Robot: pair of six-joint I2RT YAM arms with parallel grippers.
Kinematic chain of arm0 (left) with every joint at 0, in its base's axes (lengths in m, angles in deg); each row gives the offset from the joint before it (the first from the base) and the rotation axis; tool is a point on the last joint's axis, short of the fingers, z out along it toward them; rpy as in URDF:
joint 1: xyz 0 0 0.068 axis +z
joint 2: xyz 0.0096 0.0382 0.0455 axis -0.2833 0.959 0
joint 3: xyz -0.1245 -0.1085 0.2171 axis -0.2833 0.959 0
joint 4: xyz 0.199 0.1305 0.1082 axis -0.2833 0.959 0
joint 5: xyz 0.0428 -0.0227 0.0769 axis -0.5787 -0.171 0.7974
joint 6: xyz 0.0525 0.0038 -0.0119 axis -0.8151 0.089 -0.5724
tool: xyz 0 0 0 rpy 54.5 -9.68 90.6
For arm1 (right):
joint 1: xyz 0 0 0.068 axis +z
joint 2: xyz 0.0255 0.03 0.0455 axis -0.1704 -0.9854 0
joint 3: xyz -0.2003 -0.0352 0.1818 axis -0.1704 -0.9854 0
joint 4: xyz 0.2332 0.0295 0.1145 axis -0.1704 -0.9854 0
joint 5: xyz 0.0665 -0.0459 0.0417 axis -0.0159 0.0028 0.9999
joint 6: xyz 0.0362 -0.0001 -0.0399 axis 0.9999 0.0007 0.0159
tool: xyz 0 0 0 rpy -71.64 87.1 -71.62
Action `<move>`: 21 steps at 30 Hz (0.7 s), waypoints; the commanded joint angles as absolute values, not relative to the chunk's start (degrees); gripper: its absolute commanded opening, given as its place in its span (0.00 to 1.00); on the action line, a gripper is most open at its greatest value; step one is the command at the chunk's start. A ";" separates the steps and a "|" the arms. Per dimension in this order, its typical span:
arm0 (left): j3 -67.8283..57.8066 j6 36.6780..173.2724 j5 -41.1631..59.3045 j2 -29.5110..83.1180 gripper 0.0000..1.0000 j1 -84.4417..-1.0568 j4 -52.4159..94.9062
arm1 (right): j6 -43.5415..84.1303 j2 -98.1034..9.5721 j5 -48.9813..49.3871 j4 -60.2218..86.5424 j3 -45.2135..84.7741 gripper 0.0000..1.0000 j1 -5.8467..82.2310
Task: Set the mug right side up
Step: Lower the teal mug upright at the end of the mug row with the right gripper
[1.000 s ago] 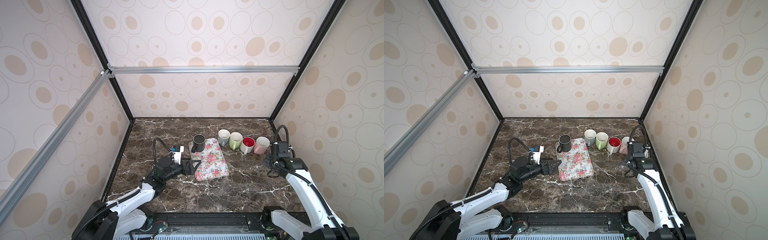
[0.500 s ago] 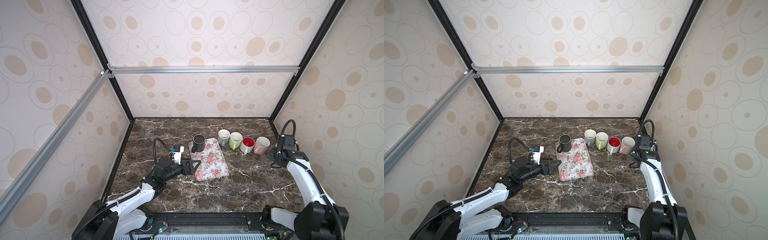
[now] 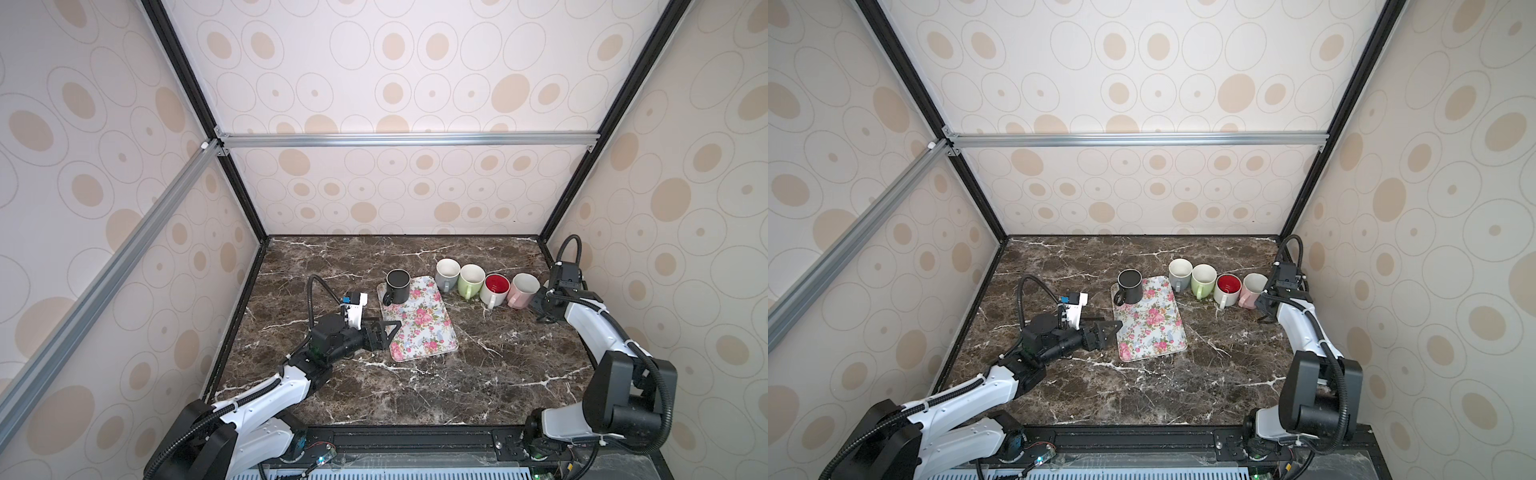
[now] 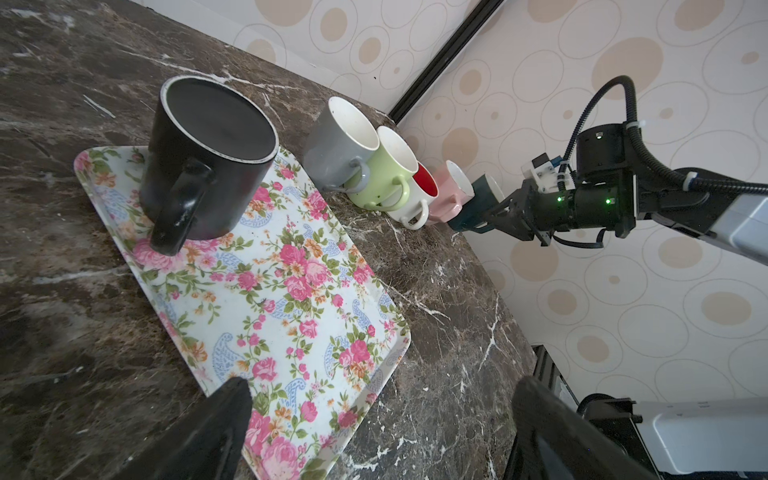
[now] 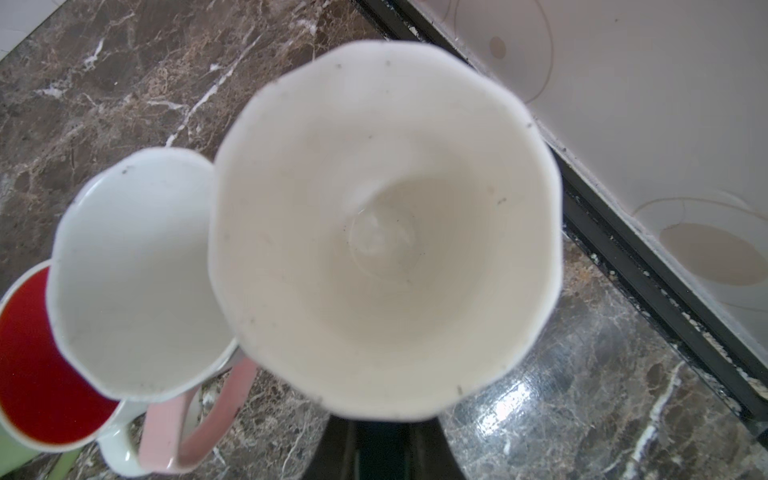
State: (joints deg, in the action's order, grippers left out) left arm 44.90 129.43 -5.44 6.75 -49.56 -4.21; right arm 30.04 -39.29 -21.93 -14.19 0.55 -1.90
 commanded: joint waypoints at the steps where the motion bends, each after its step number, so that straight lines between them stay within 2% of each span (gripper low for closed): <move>1: 43.66 128.02 -4.77 7.05 0.98 -49.67 -4.07 | 28.55 -39.15 -24.54 -9.07 3.30 0.00 -2.14; 20: 43.08 128.27 -5.23 7.85 0.98 -49.64 -4.20 | 29.86 -46.76 -25.87 -12.31 5.69 0.00 -3.02; 21: 43.03 128.37 -5.25 7.94 0.98 -49.67 -4.20 | 29.89 -46.81 -25.63 -12.57 5.88 0.09 -3.02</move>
